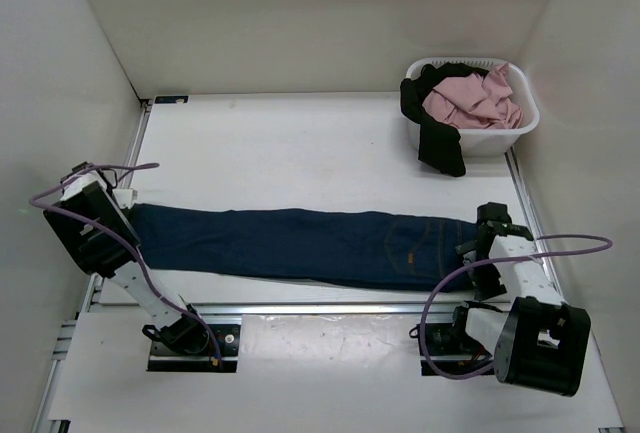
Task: Fold and stack the trousers
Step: Fold the trousers
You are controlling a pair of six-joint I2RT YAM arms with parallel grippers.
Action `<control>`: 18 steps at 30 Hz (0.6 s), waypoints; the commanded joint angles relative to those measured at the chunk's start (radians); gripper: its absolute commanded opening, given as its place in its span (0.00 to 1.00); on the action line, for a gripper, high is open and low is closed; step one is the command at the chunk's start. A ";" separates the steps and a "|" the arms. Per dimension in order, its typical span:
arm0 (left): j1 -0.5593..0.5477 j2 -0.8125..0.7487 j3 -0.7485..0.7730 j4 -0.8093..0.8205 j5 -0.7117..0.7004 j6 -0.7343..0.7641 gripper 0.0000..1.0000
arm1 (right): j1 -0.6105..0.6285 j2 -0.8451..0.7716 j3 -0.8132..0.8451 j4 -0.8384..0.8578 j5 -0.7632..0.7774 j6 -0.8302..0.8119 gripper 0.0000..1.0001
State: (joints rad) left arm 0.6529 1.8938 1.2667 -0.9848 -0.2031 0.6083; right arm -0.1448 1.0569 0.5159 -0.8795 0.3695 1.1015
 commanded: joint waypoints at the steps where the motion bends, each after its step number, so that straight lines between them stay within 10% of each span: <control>1: 0.005 -0.108 -0.004 -0.006 -0.021 0.008 0.50 | -0.006 0.087 -0.040 0.172 -0.038 0.052 0.97; 11: -0.018 -0.147 0.086 -0.086 -0.030 0.018 0.52 | -0.041 0.173 -0.022 0.246 0.013 -0.025 0.01; 18: -0.188 -0.147 0.085 -0.127 0.070 -0.036 0.52 | -0.127 0.112 0.076 0.212 0.133 -0.138 0.00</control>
State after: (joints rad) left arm 0.5419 1.7950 1.3361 -1.0809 -0.2008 0.5976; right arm -0.2298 1.1858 0.5640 -0.6254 0.3405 1.0458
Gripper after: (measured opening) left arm 0.518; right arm 0.049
